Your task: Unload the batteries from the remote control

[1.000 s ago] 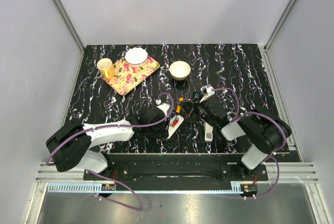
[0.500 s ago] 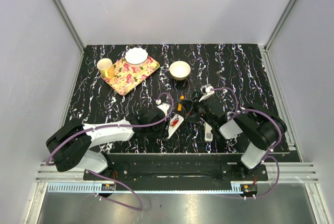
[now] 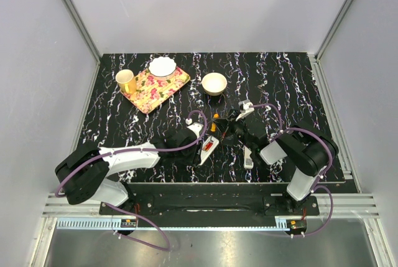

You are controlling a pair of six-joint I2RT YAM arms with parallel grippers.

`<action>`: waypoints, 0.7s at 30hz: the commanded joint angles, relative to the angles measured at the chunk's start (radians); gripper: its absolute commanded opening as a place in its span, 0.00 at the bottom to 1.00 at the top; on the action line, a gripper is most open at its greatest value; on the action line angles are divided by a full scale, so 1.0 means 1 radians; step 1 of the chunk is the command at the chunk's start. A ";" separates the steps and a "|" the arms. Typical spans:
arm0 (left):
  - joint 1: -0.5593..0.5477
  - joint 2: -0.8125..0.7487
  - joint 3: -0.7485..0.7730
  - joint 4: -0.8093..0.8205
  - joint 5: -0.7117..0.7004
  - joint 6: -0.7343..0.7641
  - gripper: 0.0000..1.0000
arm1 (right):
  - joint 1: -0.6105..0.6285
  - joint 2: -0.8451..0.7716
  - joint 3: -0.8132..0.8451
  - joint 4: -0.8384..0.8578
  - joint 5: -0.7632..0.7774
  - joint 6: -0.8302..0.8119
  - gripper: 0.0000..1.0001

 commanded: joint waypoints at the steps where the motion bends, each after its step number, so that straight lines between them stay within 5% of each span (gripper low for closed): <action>1: 0.003 0.052 -0.016 -0.027 -0.065 0.021 0.20 | -0.006 0.020 0.020 0.202 0.042 -0.045 0.00; 21: 0.003 0.062 -0.013 -0.027 -0.068 0.022 0.20 | -0.003 0.003 0.029 0.159 -0.147 0.116 0.00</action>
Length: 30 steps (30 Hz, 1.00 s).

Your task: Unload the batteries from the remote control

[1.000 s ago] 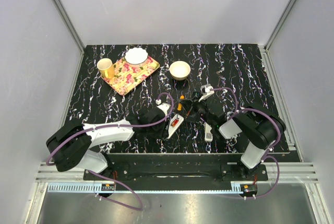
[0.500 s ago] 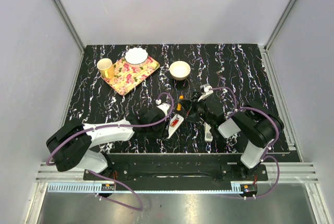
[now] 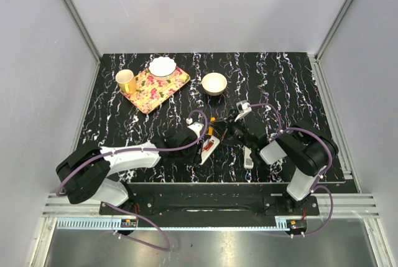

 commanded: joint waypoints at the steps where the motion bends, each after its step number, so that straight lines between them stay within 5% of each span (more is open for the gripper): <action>1: 0.003 0.053 -0.016 -0.040 -0.066 0.022 0.20 | 0.000 0.000 0.025 0.178 -0.053 0.050 0.00; 16: 0.003 0.036 -0.016 -0.045 -0.074 0.022 0.22 | 0.005 -0.020 0.033 0.189 -0.081 0.101 0.00; 27: 0.005 -0.039 0.020 -0.066 -0.095 0.031 0.59 | 0.009 -0.024 0.054 0.181 -0.102 0.119 0.00; 30: 0.005 -0.038 0.042 -0.080 -0.109 0.040 0.61 | 0.009 -0.029 0.054 0.181 -0.098 0.119 0.00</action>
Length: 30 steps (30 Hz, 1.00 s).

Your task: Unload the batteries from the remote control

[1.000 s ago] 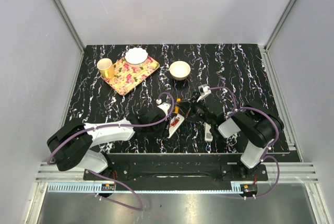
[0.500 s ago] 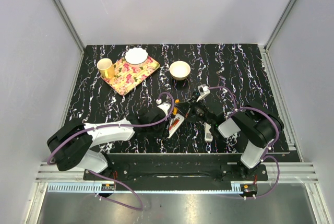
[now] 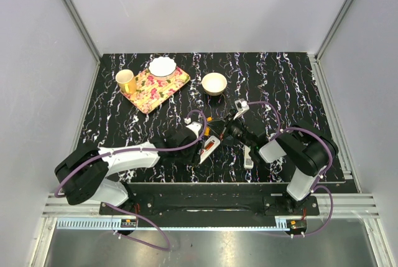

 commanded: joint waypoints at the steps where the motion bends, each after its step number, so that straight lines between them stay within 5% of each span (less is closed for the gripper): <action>1: 0.004 -0.019 0.054 -0.047 -0.071 0.030 0.61 | 0.007 -0.035 0.025 0.183 -0.010 0.006 0.00; 19: 0.006 0.024 0.125 -0.050 -0.075 0.085 0.59 | 0.007 -0.101 -0.012 0.157 0.038 -0.032 0.00; 30: 0.057 0.030 0.102 0.018 -0.039 0.088 0.46 | 0.007 -0.136 -0.044 0.151 0.061 -0.054 0.00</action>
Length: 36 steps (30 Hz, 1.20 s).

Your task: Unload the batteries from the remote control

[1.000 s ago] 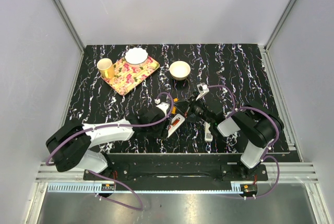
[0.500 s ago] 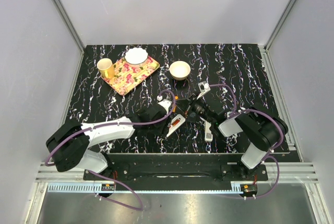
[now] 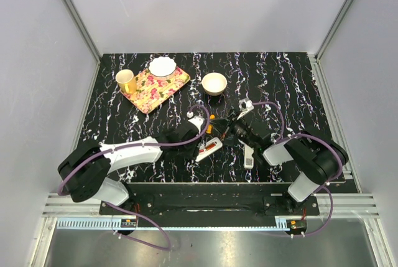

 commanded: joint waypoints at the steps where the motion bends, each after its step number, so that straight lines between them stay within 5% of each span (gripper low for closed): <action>1: 0.034 -0.008 0.011 0.075 0.019 0.019 0.45 | 0.006 -0.032 -0.012 0.156 0.028 -0.021 0.00; 18: 0.073 0.025 0.050 0.106 0.111 0.071 0.45 | 0.006 -0.046 -0.038 0.161 0.046 -0.027 0.00; 29: 0.071 -0.060 0.010 0.111 0.182 0.102 0.65 | 0.006 -0.136 -0.081 0.122 0.098 -0.151 0.00; 36: 0.071 -0.072 -0.019 0.143 0.210 0.125 0.69 | 0.006 -0.210 -0.106 0.092 0.109 -0.273 0.00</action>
